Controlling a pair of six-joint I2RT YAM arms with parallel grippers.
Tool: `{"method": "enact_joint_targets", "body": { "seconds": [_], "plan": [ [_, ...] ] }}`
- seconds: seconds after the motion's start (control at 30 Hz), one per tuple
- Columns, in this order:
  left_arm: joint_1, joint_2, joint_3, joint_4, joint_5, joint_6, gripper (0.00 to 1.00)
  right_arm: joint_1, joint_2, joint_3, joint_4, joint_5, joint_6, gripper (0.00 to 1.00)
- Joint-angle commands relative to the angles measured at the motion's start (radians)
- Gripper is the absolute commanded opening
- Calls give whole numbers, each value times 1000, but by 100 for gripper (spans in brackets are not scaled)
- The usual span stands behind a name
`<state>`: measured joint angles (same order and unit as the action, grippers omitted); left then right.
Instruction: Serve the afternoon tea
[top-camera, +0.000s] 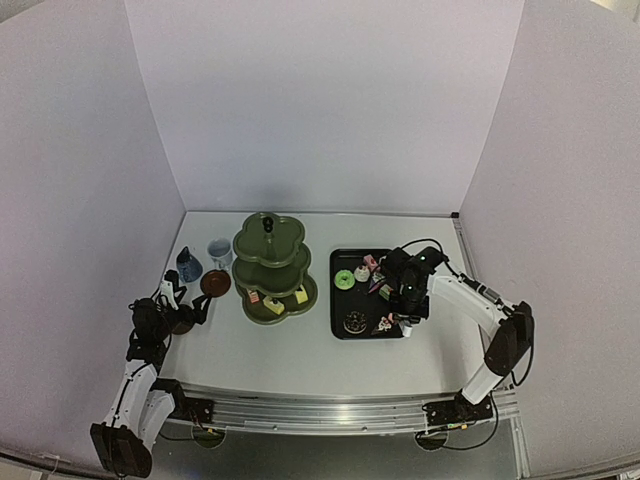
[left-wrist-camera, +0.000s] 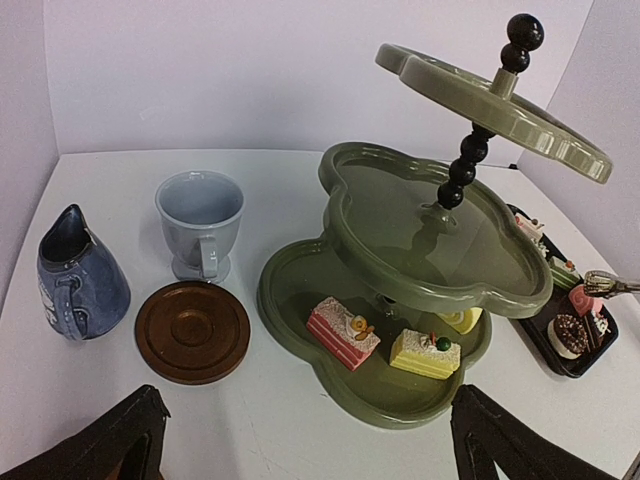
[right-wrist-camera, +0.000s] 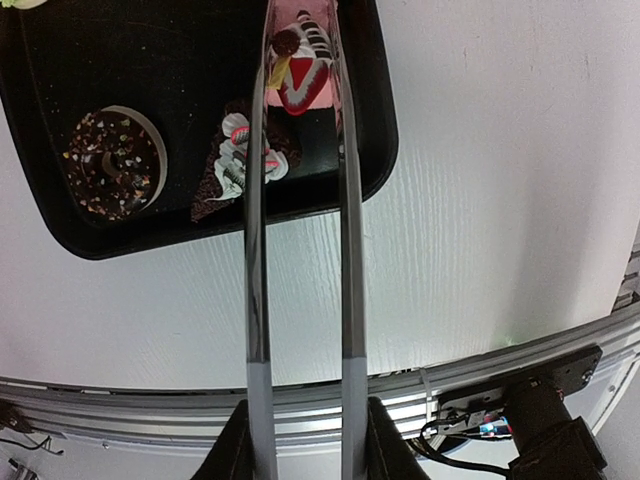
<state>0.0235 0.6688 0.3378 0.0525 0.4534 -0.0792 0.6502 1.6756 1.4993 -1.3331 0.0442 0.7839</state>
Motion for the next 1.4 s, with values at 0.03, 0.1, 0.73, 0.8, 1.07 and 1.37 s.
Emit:
{"method": "enact_joint_targets", "body": {
  "seconds": [0.03,0.1,0.73,0.8,1.07,1.37],
  "plan": [
    [4,6,19,13,7,5,100,-4,-15,-13,-325,-4,-5,13],
    [5,6,19,12,6,6,100,-4,-17,16,-341,5,-29,10],
    [4,-55,24,-33,-42,37,100,-9,68,428,-98,148,-531,6],
    [4,-46,31,-67,-45,40,100,-19,126,433,-12,164,-596,6],
    [38,18,22,-80,-27,53,100,-66,301,463,306,137,-749,6],
    [65,40,15,-73,-26,67,100,-43,345,424,465,89,-773,6]
  ]
}}
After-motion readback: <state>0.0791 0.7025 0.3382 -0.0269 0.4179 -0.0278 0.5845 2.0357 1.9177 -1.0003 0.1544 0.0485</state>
